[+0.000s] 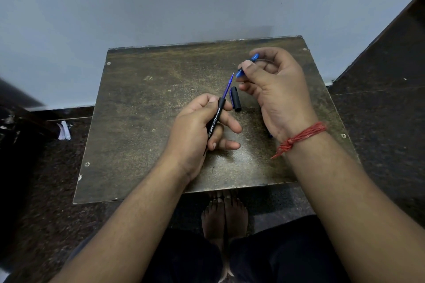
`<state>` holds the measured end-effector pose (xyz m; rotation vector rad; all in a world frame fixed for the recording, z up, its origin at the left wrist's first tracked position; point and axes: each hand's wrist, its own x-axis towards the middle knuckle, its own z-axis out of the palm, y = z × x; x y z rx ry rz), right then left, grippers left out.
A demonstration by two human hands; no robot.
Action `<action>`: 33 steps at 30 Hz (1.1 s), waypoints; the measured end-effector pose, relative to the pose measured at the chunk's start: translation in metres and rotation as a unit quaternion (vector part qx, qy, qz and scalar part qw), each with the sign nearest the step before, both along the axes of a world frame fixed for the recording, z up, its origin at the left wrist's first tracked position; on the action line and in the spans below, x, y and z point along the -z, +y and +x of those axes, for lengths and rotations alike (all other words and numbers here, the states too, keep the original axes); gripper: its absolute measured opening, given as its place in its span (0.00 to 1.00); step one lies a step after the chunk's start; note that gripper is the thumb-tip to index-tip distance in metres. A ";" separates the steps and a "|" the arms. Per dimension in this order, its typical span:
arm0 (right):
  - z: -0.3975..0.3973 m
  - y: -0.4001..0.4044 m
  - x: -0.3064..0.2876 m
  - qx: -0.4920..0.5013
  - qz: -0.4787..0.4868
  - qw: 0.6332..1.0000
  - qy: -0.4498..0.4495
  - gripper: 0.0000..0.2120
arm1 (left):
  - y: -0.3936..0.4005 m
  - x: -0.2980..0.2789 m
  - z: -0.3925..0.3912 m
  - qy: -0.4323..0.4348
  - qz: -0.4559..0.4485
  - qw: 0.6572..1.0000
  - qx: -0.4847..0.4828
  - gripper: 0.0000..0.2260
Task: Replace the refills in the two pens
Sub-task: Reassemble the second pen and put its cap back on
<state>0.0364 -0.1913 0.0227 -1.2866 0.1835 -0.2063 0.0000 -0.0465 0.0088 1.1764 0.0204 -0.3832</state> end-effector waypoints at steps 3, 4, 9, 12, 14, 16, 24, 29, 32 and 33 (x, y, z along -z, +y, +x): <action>0.001 0.001 0.001 -0.002 0.008 1.000 0.000 0.08 | 0.000 0.000 0.000 -0.001 0.003 1.000 0.002 0.11; 0.001 0.001 0.001 0.000 0.010 1.000 0.000 0.07 | 0.000 0.000 0.000 -0.001 0.004 1.000 0.004 0.11; 0.002 0.000 0.001 0.008 0.009 1.000 -0.002 0.07 | 0.000 0.002 0.000 -0.005 0.009 1.000 0.010 0.11; 0.002 0.001 0.000 0.007 0.010 1.000 -0.001 0.07 | 0.000 0.002 0.000 -0.007 0.013 1.000 0.013 0.11; 0.001 0.001 -0.001 0.005 0.013 1.000 0.001 0.07 | 0.000 0.002 -0.001 -0.009 0.016 1.000 0.013 0.11; 0.000 0.001 -0.002 0.002 0.014 1.000 0.005 0.07 | -0.001 0.002 -0.001 -0.010 0.017 1.000 0.012 0.11; -0.003 0.003 -0.004 -0.043 -0.023 0.998 0.035 0.10 | -0.001 0.002 0.000 -0.011 0.019 1.000 0.002 0.11; -0.005 0.005 -0.003 -0.087 -0.074 0.993 0.036 0.14 | 0.001 0.002 0.000 -0.005 0.017 1.000 -0.004 0.11; -0.007 0.007 -0.003 -0.115 -0.078 0.989 0.042 0.16 | 0.001 0.001 0.001 -0.003 0.010 1.000 -0.010 0.11; -0.007 0.008 -0.003 -0.124 -0.078 0.988 0.042 0.16 | 0.000 0.001 0.001 -0.002 0.006 1.000 -0.013 0.12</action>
